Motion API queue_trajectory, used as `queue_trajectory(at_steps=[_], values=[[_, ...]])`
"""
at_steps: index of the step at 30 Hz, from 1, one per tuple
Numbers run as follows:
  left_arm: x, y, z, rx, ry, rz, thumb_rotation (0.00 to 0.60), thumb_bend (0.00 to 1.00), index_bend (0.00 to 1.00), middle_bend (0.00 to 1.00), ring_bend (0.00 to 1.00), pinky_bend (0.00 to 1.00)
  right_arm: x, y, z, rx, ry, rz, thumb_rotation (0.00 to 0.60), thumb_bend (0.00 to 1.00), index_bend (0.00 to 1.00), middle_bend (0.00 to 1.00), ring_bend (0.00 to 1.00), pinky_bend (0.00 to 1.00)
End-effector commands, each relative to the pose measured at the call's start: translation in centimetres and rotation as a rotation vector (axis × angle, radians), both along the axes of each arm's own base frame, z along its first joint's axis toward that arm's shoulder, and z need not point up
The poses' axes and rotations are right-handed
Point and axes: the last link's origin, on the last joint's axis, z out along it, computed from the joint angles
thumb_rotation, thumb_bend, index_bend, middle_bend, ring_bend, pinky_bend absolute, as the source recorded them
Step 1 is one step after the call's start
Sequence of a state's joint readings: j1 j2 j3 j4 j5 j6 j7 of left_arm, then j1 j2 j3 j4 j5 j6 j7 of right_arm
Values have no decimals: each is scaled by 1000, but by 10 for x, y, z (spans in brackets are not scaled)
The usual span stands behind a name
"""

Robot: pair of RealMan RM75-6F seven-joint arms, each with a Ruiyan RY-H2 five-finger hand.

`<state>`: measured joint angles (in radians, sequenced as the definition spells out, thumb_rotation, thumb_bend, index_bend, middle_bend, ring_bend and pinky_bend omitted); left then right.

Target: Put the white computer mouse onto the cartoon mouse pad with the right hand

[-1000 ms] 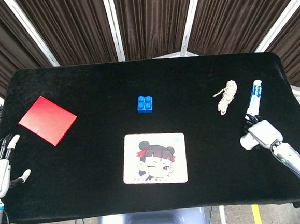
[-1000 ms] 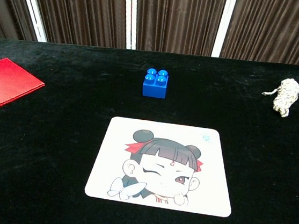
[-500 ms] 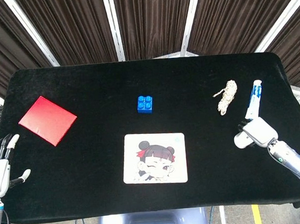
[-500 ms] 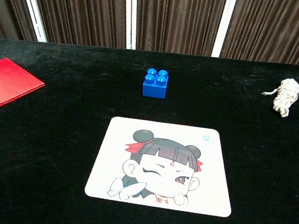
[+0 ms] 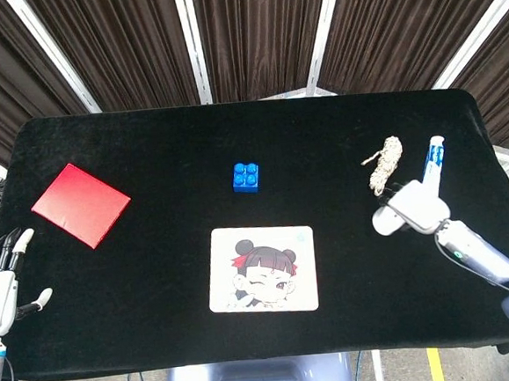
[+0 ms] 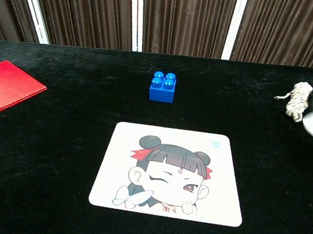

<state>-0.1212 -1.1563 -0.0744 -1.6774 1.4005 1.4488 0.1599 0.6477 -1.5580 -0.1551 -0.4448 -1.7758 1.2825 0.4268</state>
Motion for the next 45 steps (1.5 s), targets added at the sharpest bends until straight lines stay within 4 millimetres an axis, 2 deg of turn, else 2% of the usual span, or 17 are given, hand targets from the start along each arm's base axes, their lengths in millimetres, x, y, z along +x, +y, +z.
queue_trajectory(at_steps=[1, 8, 16, 23, 30, 37, 45], values=[[0, 0, 0, -4, -1, -1, 600, 219, 0, 0, 0, 0, 31, -11, -8, 12, -19, 87, 600, 116, 647, 601, 460, 706], [-1, 0, 0, -15, -5, -7, 600, 220, 0, 0, 0, 0, 88, -19, -38, 68, -40, 218, 600, 116, 647, 602, 459, 706], [-3, 1, 1, -28, -19, -2, 600, 220, 0, 0, 0, 0, 148, -12, -80, 154, -66, 342, 600, 116, 646, 602, 460, 706], [-4, 1, 2, -36, -25, 1, 600, 220, 0, 0, 0, 0, 187, -8, -112, 196, -84, 383, 600, 116, 647, 602, 460, 706], [-5, 1, 3, -42, -34, 5, 600, 220, 0, 0, 0, 0, 200, 0, -137, 236, -82, 389, 600, 117, 648, 602, 460, 706], [-5, 1, 3, -45, -38, 4, 600, 219, 0, 0, 0, 0, 199, 10, -152, 270, -90, 389, 600, 116, 647, 602, 460, 703], [-5, 1, 3, -46, -39, 2, 600, 220, 0, 0, 0, 0, 189, 19, -159, 300, -91, 391, 600, 115, 647, 602, 460, 693]])
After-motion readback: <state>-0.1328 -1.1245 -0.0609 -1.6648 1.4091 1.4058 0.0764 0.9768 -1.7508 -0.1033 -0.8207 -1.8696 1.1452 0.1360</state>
